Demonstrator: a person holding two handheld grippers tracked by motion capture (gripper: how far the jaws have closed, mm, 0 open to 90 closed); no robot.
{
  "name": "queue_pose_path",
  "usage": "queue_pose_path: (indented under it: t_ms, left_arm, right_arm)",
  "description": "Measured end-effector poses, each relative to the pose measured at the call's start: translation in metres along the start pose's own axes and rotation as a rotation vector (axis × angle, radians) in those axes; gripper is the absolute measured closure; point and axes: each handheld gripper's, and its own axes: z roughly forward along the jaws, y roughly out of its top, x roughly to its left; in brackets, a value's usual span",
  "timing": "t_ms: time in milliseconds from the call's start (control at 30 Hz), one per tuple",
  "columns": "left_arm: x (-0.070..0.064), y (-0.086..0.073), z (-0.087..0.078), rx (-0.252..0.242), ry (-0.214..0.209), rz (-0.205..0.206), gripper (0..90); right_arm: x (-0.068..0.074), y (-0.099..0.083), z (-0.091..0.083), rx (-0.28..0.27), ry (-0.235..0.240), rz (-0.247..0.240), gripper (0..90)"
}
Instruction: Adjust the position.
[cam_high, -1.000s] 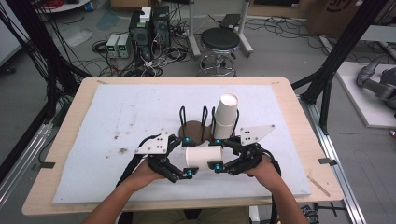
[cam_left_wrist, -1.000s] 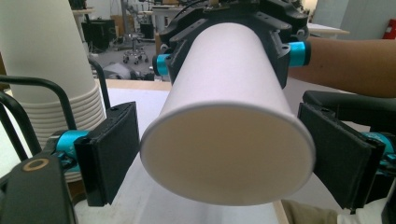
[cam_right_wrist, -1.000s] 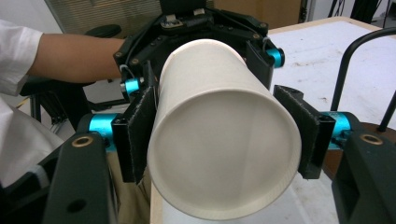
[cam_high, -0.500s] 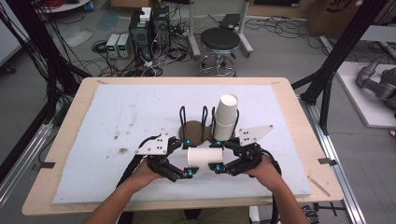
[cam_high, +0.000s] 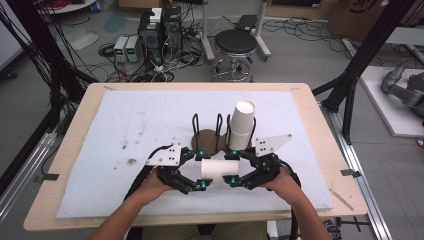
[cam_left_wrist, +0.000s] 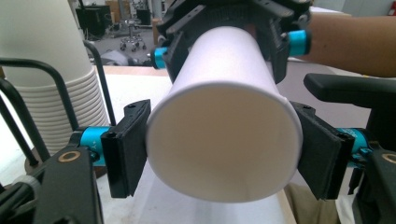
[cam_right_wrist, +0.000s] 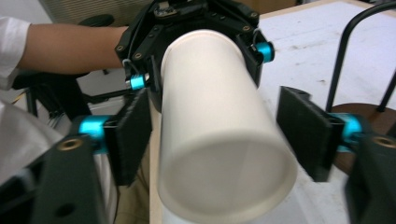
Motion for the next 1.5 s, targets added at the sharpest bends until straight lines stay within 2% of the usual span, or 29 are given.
queue_pose_path:
  t_ms: [100,300,400,433,500,667,867,1167,1367,1500]
  left_arm:
    - [0.001,0.000,-0.001,0.006,0.004,-0.002,26.8]
    - [0.002,0.007,-0.005,0.031,0.021,0.009,27.1]
    - [0.004,0.015,-0.009,0.063,0.031,0.023,27.2]
    - [0.004,0.017,-0.011,0.075,0.035,0.027,27.1]
    - [0.006,0.022,-0.013,0.107,0.045,0.040,27.1]
    - [0.010,0.033,-0.015,0.176,0.053,0.040,27.1]
    - [0.012,0.044,-0.015,0.245,0.056,0.051,27.0]
    - [0.013,0.049,-0.009,0.315,0.058,0.050,26.9]
    - [0.013,0.053,-0.004,0.357,0.056,0.060,26.9]
    - [0.012,0.054,-0.001,0.366,0.051,0.057,26.9]
  right_arm:
    - [0.002,0.001,-0.001,-0.016,-0.008,0.006,22.5]
    - [0.003,0.005,-0.007,-0.025,-0.034,-0.005,22.1]
    - [0.005,0.010,-0.012,-0.016,-0.065,-0.023,22.0]
    - [0.007,0.015,-0.014,-0.001,-0.090,-0.056,22.1]
    - [0.008,0.017,-0.015,0.007,-0.097,-0.065,22.0]
    - [0.014,0.032,-0.014,0.103,-0.168,-0.175,22.0]
    - [0.016,0.047,-0.004,0.210,-0.189,-0.274,22.0]
    - [0.017,0.054,0.015,0.359,-0.191,-0.335,22.1]
    - [0.016,0.053,0.030,0.435,-0.200,-0.362,22.2]
    - [0.015,0.052,0.036,0.465,-0.199,-0.365,22.8]
